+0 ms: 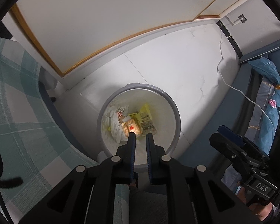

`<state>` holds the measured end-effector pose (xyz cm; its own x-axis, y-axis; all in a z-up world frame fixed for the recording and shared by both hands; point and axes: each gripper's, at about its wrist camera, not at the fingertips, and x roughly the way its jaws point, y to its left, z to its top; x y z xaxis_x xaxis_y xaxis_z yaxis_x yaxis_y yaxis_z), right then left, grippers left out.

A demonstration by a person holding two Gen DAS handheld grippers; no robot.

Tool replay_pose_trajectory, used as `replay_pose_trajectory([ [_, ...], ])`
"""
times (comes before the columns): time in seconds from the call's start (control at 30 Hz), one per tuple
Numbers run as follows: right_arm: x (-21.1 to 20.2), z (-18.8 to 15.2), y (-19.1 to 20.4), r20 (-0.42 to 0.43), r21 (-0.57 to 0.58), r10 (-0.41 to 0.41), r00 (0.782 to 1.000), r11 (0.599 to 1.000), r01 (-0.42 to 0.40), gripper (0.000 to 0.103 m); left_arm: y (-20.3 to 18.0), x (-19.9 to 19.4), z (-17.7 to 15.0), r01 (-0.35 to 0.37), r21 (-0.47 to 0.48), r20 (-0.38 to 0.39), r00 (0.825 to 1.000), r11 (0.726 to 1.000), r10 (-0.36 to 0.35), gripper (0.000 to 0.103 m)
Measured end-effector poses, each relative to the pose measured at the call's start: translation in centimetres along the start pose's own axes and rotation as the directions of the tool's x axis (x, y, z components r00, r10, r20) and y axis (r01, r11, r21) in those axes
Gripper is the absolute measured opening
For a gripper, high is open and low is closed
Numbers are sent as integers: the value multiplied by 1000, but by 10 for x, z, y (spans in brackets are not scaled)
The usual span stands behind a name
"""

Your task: Collect trash

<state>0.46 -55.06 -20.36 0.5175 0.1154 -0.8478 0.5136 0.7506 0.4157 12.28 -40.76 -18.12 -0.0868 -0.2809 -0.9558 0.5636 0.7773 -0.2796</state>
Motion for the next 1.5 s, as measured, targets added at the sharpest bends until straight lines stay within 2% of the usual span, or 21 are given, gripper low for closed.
replay_pose_trajectory([
  [0.07,-1,-1,0,2,-1,-3,1000,1000,3,66,1,-5,-2,-17,-5,12,1000,1000,17,18],
  [0.13,-3,-1,1,5,-4,-5,1000,1000,5,68,2,-9,-3,-23,-11,34,999,1000,23,36],
  [0.23,-5,-2,3,5,-8,-10,1000,1000,10,69,2,-17,-5,-43,-9,65,997,999,43,46],
  [0.53,-17,-3,7,19,-14,-5,1000,1000,5,73,2,-37,-9,-102,-30,126,986,994,105,68],
  [0.7,-24,-5,12,26,-24,0,1000,1000,0,79,1,-49,-13,-118,-26,171,978,993,121,76],
  [1.0,-37,-9,21,44,-41,-2,999,999,4,85,-8,-61,-21,-143,-9,215,966,990,141,77],
  [1.33,-48,-11,24,60,-46,-12,998,999,15,88,-11,-69,-28,-154,-9,221,963,988,152,77],
  [1.4,-50,-11,25,63,-53,-13,998,998,16,92,-11,-71,-29,-154,-13,226,962,988,153,77],
  [1.5,-53,-12,27,70,-61,-13,997,998,18,94,-11,-72,-30,-154,-12,232,961,988,153,77],
])
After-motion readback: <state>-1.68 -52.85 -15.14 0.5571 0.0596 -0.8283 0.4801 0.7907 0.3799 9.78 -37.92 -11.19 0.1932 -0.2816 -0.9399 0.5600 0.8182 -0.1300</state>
